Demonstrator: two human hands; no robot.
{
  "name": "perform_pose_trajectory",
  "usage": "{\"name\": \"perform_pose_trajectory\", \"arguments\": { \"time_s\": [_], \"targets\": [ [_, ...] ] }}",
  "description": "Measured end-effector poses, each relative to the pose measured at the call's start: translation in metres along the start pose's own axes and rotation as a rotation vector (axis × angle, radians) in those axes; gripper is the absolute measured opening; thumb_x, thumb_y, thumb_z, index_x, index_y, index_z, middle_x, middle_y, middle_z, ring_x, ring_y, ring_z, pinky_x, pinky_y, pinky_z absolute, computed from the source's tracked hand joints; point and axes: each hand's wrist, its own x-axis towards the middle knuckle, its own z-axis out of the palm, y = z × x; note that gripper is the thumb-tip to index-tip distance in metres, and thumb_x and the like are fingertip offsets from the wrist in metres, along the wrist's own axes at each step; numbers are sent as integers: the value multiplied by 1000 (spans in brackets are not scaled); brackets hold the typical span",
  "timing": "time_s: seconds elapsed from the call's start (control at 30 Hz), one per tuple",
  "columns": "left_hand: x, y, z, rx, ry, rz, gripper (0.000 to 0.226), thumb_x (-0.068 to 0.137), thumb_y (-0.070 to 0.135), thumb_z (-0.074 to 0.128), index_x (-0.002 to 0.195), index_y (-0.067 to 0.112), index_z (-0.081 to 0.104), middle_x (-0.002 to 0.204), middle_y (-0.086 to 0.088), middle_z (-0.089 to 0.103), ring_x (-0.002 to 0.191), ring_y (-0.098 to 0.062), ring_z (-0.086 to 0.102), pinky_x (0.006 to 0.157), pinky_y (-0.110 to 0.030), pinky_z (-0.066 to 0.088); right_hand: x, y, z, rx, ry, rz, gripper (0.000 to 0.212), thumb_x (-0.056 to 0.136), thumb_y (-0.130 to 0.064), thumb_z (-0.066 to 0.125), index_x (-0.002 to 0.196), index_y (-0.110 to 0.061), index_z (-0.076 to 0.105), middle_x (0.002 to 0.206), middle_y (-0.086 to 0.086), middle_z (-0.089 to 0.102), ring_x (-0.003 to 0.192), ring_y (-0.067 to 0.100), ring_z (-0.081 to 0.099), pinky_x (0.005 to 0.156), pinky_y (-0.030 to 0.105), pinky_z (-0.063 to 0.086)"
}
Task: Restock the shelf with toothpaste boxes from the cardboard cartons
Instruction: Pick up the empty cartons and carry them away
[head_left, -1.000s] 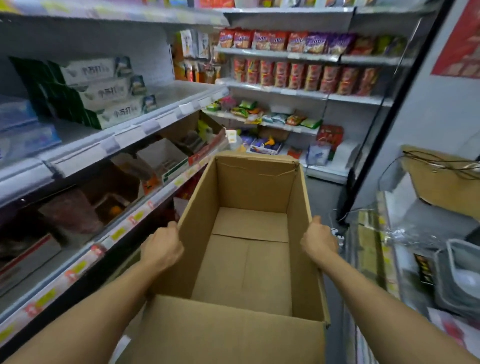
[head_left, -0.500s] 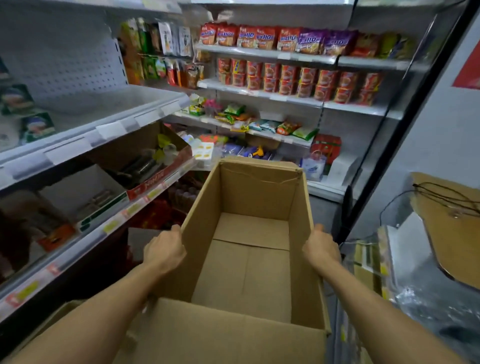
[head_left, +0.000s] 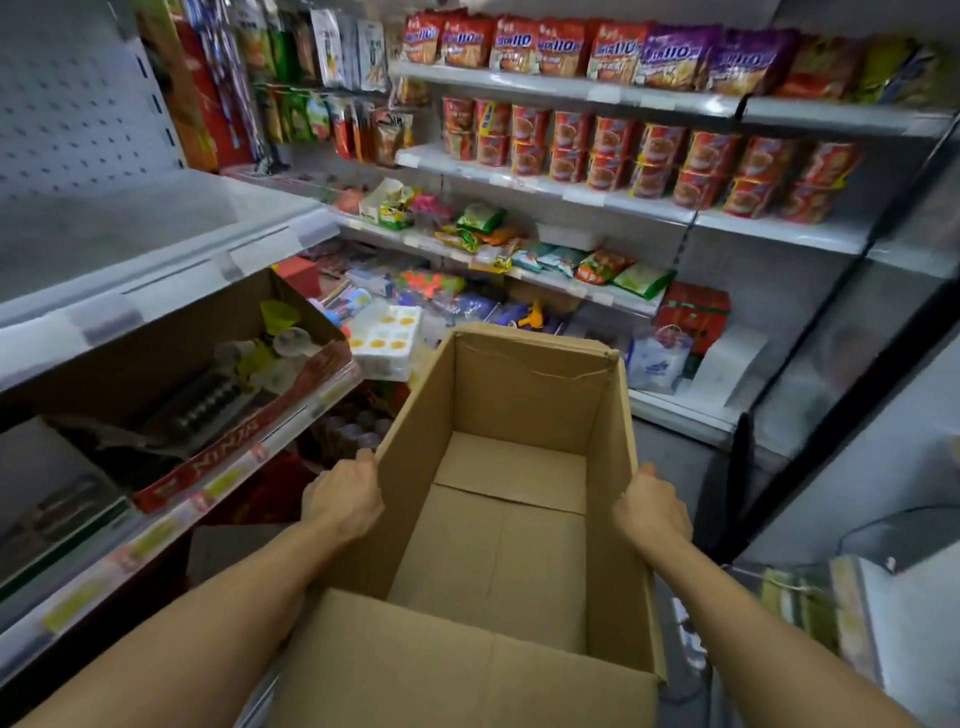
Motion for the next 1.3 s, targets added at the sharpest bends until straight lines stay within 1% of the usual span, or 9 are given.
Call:
{"name": "perform_pose_trajectory", "arguments": {
  "time_s": [0.13, 0.33, 0.47, 0.73, 0.8, 0.9, 1.13, 1.2, 1.3],
  "targets": [
    [92, 10, 3, 24, -26, 3, 23, 95, 21, 44, 116, 13, 40, 109, -7, 61, 100, -28, 62, 79, -38, 51, 76, -38, 11, 3, -2, 27, 28, 93, -5, 38, 121, -4, 39, 117, 19, 56, 104, 36, 56, 78, 40, 46],
    [204, 26, -3, 67, -50, 27, 13, 96, 21, 44, 103, 15, 35, 109, -9, 60, 101, -29, 60, 67, -36, 41, 171, -86, 35, 58, -18, 87, 23, 93, -6, 39, 116, -5, 39, 114, 20, 58, 103, 37, 57, 82, 42, 49],
    [268, 34, 8, 41, -58, 13, 15, 96, 22, 45, 98, 17, 31, 110, -12, 61, 106, -33, 57, 72, -38, 40, 225, -110, 54, 93, -34, 115, 26, 92, -3, 36, 119, -4, 37, 116, 21, 57, 106, 40, 55, 84, 45, 48],
    [376, 48, 42, 24, -26, -76, 24, 96, 26, 45, 118, 18, 38, 111, -13, 63, 98, -34, 61, 74, -39, 46, 329, -147, 102, 77, -106, 133, 28, 94, -5, 38, 122, -5, 35, 115, 21, 58, 105, 39, 57, 84, 47, 50],
    [398, 51, 53, 18, -30, -76, 29, 96, 25, 45, 123, 19, 38, 112, -14, 63, 99, -34, 61, 75, -39, 48, 352, -151, 112, 71, -124, 140, 31, 93, -5, 38, 124, -5, 34, 114, 21, 59, 105, 40, 57, 82, 46, 50],
    [427, 62, 66, 19, -49, -97, 35, 96, 25, 44, 130, 20, 35, 114, -16, 62, 101, -36, 60, 76, -38, 45, 384, -153, 125, 63, -141, 136, 35, 93, -5, 39, 128, -4, 32, 113, 22, 60, 104, 40, 58, 80, 44, 49],
    [459, 84, 88, 31, -55, -133, 28, 96, 22, 44, 122, 15, 38, 109, -18, 63, 98, -37, 61, 74, -38, 45, 438, -152, 138, 23, -152, 120, 38, 93, -4, 39, 130, -5, 32, 113, 21, 60, 103, 39, 59, 81, 45, 51],
    [460, 88, 88, 34, -67, -146, 29, 97, 22, 43, 124, 15, 38, 109, -18, 63, 98, -37, 61, 74, -39, 45, 445, -154, 137, 11, -157, 107, 32, 94, -5, 38, 126, -4, 35, 112, 20, 61, 100, 38, 60, 76, 43, 52],
    [471, 99, 80, 13, -78, -166, 35, 97, 23, 43, 131, 17, 34, 111, -16, 63, 99, -35, 61, 71, -37, 42, 463, -161, 122, -7, -158, 94, 25, 95, -4, 37, 119, -3, 36, 110, 20, 61, 98, 37, 60, 65, 37, 44]
  ]
}}
